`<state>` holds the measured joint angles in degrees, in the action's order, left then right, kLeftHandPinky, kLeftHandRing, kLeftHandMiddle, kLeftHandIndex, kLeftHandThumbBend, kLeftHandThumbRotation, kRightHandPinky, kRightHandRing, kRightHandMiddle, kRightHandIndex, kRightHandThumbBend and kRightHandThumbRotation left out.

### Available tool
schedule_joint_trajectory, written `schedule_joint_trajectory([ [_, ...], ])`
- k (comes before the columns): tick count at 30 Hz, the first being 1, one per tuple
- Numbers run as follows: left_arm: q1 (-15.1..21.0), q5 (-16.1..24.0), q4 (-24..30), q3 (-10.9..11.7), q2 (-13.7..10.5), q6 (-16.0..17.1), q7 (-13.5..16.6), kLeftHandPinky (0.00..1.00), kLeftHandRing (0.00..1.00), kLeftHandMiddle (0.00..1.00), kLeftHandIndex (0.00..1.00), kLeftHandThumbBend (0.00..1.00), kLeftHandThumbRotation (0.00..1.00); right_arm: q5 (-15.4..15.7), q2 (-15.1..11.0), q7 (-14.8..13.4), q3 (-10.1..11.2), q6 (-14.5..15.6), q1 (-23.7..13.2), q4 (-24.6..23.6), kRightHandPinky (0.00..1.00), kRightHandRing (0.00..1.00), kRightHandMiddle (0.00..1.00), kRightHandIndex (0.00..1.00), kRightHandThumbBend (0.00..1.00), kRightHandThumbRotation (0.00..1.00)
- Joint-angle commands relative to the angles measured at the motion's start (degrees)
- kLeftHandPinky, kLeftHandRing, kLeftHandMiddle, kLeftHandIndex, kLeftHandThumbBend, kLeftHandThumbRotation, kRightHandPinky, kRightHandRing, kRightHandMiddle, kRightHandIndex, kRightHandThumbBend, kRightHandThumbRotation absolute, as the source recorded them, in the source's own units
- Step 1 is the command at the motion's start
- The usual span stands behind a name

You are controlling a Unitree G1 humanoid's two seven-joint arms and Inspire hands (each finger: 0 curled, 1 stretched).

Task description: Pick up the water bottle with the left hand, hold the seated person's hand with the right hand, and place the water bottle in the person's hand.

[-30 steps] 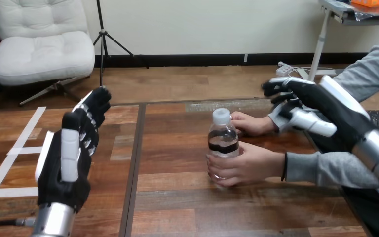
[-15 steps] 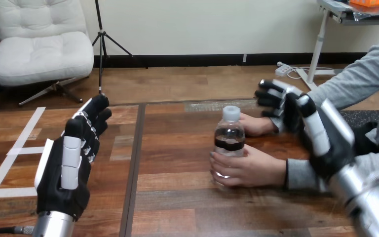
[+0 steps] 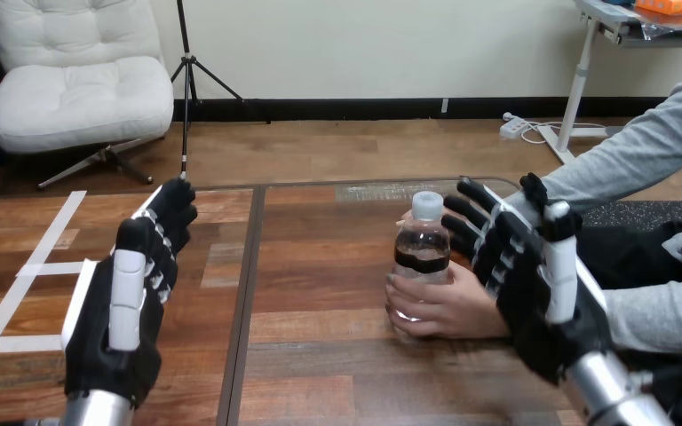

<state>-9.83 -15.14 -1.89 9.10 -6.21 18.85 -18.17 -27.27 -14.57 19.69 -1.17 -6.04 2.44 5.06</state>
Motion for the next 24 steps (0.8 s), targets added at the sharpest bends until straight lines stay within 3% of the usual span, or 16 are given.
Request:
schedule_joint_trajectory([
  [1, 0.18, -0.83, 8.37, -2.09, 0.53, 0.57, -0.54, 0.96, 0.93, 0.92, 0.89, 0.73, 0.99, -3.71, 1.80, -0.40, 3.03, -0.02, -0.49, -13.52, 1.00, 0.95, 0.94, 0.94, 1.00, 1.00],
  [13, 0.68, -0.99, 8.63, -1.73, 2.11, 2.14, 1.08, 0.94, 0.90, 0.90, 0.86, 0.68, 0.97, -3.37, 3.03, -1.01, 2.82, -0.45, 2.90, -17.86, 1.00, 0.98, 0.96, 0.95, 1.00, 1.00],
  [24, 1.57, -0.10, 9.77, -2.48, 2.04, 1.53, 1.91, 0.94, 0.90, 0.90, 0.87, 0.71, 0.98, -2.02, 3.57, -1.18, 3.21, -0.27, 4.24, -20.11, 1.00, 1.00, 0.98, 0.97, 1.00, 1.00],
])
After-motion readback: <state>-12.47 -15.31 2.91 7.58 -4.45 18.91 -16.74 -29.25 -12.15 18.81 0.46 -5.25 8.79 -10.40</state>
